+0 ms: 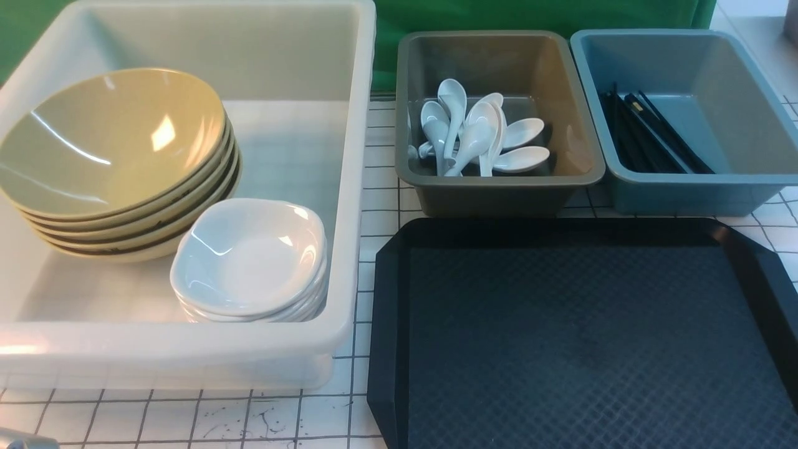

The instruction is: On white black table put chopsticks spoon bowls plates into blue grey white boxes.

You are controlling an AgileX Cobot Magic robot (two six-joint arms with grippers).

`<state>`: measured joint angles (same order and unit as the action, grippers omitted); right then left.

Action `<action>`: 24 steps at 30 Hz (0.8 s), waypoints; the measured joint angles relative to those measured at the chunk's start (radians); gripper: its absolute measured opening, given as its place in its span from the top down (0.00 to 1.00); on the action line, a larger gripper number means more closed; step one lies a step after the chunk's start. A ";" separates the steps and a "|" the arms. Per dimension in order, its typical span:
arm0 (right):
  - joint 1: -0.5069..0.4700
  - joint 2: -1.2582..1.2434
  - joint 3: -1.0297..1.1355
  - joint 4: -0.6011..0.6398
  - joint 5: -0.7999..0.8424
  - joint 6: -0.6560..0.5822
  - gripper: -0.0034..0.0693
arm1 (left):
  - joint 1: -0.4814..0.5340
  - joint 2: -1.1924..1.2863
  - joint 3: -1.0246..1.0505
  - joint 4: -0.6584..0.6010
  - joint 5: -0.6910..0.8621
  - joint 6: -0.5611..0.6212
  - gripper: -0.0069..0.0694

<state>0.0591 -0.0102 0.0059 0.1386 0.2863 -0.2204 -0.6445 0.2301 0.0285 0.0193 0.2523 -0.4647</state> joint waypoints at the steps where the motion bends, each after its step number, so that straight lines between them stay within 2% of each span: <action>1: 0.000 0.000 0.000 0.000 0.000 -0.001 0.89 | 0.000 0.000 0.000 0.000 0.000 0.000 0.91; 24: 0.000 0.000 0.001 0.000 0.000 -0.011 0.89 | 0.000 0.000 0.000 0.005 0.015 0.001 0.91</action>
<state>0.0591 -0.0102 0.0066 0.1386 0.2863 -0.2314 -0.6445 0.2301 0.0285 0.0242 0.2672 -0.4639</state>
